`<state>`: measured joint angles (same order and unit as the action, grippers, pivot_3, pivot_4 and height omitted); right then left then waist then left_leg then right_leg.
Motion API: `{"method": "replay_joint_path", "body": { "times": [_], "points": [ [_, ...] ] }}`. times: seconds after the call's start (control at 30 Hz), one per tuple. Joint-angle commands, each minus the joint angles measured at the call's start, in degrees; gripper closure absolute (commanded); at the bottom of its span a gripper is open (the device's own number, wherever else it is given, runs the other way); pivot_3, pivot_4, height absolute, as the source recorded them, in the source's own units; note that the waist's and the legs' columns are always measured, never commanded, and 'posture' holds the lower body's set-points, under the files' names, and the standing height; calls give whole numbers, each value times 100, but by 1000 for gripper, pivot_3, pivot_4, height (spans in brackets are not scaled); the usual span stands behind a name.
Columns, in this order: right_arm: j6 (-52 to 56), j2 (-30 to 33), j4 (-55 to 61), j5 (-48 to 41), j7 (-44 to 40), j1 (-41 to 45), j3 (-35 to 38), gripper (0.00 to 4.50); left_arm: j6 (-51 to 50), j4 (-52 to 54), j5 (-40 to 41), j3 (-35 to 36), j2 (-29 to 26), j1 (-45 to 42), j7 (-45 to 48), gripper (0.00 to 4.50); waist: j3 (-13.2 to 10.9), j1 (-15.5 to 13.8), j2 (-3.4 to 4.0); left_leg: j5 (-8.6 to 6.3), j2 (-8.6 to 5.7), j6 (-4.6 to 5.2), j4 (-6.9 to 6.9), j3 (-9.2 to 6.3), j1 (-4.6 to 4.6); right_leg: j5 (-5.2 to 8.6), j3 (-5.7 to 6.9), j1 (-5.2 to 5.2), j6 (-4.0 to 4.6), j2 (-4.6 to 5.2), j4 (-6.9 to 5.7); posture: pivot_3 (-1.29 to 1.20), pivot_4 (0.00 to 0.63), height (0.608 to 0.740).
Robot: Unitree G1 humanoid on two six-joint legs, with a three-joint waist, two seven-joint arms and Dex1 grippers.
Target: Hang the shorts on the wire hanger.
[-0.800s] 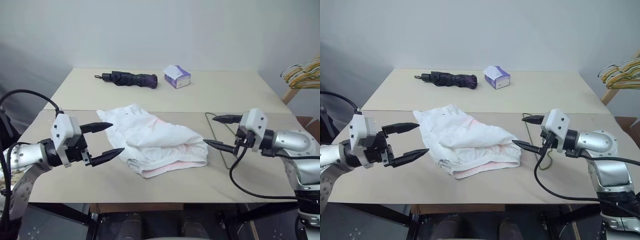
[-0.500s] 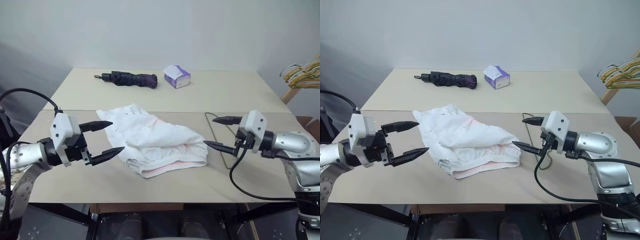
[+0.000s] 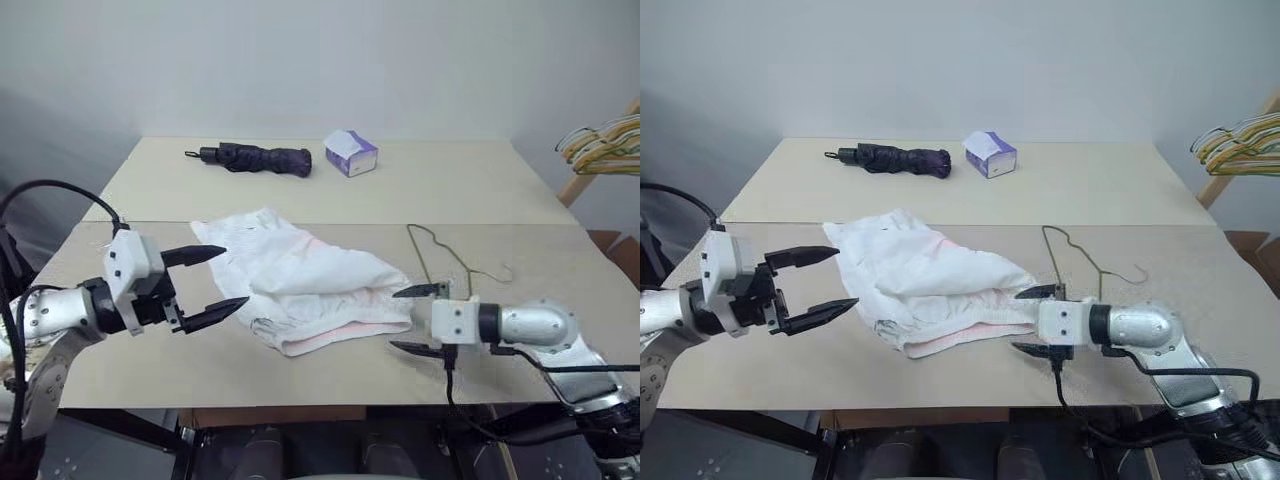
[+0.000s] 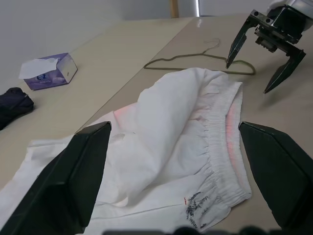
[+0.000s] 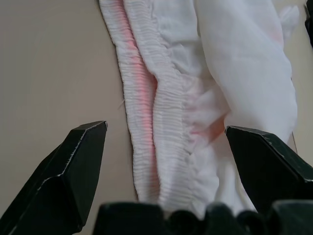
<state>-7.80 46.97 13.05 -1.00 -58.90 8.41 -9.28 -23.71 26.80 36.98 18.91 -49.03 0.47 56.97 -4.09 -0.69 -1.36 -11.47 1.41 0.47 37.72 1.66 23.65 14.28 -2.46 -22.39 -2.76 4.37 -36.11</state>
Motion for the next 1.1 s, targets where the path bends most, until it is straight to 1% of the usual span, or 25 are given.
{"method": "replay_joint_path", "body": {
  "times": [0.03,0.1,0.2,0.3,0.33,0.43,0.5,0.63,0.67,0.87,1.0,1.03,1.07,1.1],
  "points": [
    [-358,-105,170,283,107,110,-199,14,133,191,-1,51,25,-7,-7,0,0,-2,0,0,0,0,0,0,-1,0,0,1,0,-1,0,82,23,740],
    [-465,-224,-53,913,313,308,-521,14,144,171,-17,19,23,-36,9,0,-1,4,-1,0,-1,0,0,0,-2,0,0,3,0,1,0,76,31,740],
    [-570,-272,-347,1523,399,532,-860,14,139,144,-21,-26,23,-99,15,0,-1,5,-1,-1,2,-2,0,2,-15,0,-1,3,0,0,0,76,31,740],
    [-863,-314,-876,2149,605,872,-1175,612,94,137,17,-89,24,-182,36,0,-1,3,-2,-1,1,-2,0,3,-16,0,0,1,3,1,1,77,35,740],
    [-949,-298,-1029,2286,662,988,-1225,874,69,159,48,-93,27,-191,35,0,-1,4,-2,-1,0,-2,0,3,-17,0,-1,-1,4,2,1,77,35,740],
    [-1017,-319,-1404,2596,832,1255,-1313,1938,29,223,101,-98,46,-175,6,0,-1,2,-2,-1,1,-2,0,3,-31,0,-1,2,4,1,1,74,37,740],
    [-1081,-327,-1585,2717,855,1359,-1367,2745,28,249,113,-108,56,-151,-7,0,-1,0,-2,-1,0,-2,0,3,-30,0,-1,4,5,2,1,74,37,740],
    [-1084,-367,-1769,2756,715,1454,-1491,4225,-21,292,186,-114,62,-127,6,0,-1,6,-2,3,1,4,0,3,-30,-4,-2,14,12,0,0,75,36,740],
    [-1072,-397,-1770,2762,728,1461,-1506,4479,-29,299,201,-112,61,-129,3,0,-1,6,-2,4,1,7,0,3,-30,-4,-3,14,12,0,-1,75,36,740],
    [-1187,-440,-1846,2657,842,1516,-1385,4479,-20,302,208,-153,76,-166,-48,0,-1,37,-3,3,8,5,0,4,-39,-1,-3,14,10,-5,-1,74,35,740],
    [-2051,150,-2354,2429,792,1849,-1131,4479,4,298,184,-203,122,-190,-58,0,-4,26,1,4,5,7,0,6,-33,-2,-6,14,10,-2,-2,69,35,740],
    [-2217,252,-2497,2435,829,1967,-1108,4479,14,286,173,-217,130,-198,-54,0,-6,9,0,5,0,9,0,7,-31,-2,-7,14,11,2,-2,69,35,740],
    [-2399,344,-2683,2472,883,2116,-1108,4479,23,271,162,-233,138,-211,-49,0,-7,8,1,21,-2,35,0,7,-32,-3,-7,12,13,3,-1,69,35,740],
    [-2576,449,-3025,2653,1017,2392,-1137,4479,37,241,148,-270,157,-251,-47,0,-7,14,1,22,-2,36,0,8,-32,-4,-7,12,13,4,-1,69,35,740]
  ]
}}
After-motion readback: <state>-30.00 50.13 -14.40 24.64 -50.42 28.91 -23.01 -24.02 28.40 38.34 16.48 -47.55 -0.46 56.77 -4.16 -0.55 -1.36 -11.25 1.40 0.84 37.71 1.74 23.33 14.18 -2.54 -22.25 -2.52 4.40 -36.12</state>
